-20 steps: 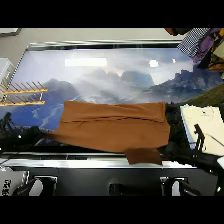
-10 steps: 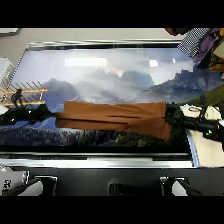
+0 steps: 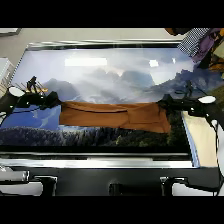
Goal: Fold the clothes and pants, and hang the long-sleeved shirts on hangers.
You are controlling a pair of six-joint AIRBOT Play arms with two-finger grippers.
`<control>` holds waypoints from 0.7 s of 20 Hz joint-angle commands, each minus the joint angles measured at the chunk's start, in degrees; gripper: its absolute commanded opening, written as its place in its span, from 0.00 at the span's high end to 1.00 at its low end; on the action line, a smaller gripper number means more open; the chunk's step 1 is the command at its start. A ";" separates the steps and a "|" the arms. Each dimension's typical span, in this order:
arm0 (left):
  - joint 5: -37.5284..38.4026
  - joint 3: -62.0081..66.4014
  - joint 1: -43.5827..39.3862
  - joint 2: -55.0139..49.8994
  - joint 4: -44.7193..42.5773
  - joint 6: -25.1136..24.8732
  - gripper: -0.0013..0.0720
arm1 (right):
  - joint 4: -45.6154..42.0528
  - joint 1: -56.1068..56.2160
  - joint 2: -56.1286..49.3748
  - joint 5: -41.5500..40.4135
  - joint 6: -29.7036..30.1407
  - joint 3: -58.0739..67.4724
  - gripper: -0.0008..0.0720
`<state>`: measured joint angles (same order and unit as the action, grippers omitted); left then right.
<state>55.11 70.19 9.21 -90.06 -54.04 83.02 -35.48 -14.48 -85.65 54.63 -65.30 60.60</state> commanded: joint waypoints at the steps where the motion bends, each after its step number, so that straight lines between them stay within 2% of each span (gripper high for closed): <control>1: -0.15 3.41 -1.55 -5.18 -0.17 1.16 0.97 | -6.49 2.89 -5.05 -2.19 -8.83 4.09 0.96; 3: -0.15 3.39 -1.68 -6.54 -0.17 2.36 0.97 | -11.85 2.89 -5.22 -2.32 -15.23 4.09 0.96; 4: -0.15 3.41 -1.66 -6.75 -0.17 2.49 0.96 | -13.42 2.84 -5.22 -2.19 -16.20 4.09 0.96; 5: -0.15 3.56 -1.62 -6.73 -0.24 2.45 0.92 | -14.32 2.84 -5.22 -1.40 -16.28 4.09 0.95; 6: 0.09 4.09 -1.62 -6.67 -0.42 2.49 0.72 | -14.71 2.80 -5.16 -0.31 -17.16 4.11 0.80; 7: 1.07 4.98 -1.53 -6.47 -0.37 2.80 0.45 | -14.64 2.25 -4.87 1.57 -19.02 4.26 0.54; 8: 2.45 6.03 -1.27 -6.03 -0.37 4.11 0.33 | -14.53 0.94 -4.28 4.61 -21.07 4.96 0.27; 9: 4.70 7.43 -0.72 -5.29 -0.39 4.76 0.32 | -14.03 -1.09 -3.23 8.48 -21.05 5.95 0.24; 12: 10.40 10.12 1.09 -1.22 -1.05 4.63 0.32 | -14.67 -9.05 0.33 17.94 -20.59 8.41 0.23; 14: 11.85 10.12 1.38 2.71 -3.15 4.70 0.30 | -14.21 -14.05 0.68 20.63 -19.19 8.72 0.12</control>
<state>63.00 79.11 9.76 -91.26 -55.27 87.26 -49.41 -22.35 -86.35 68.10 -84.71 68.16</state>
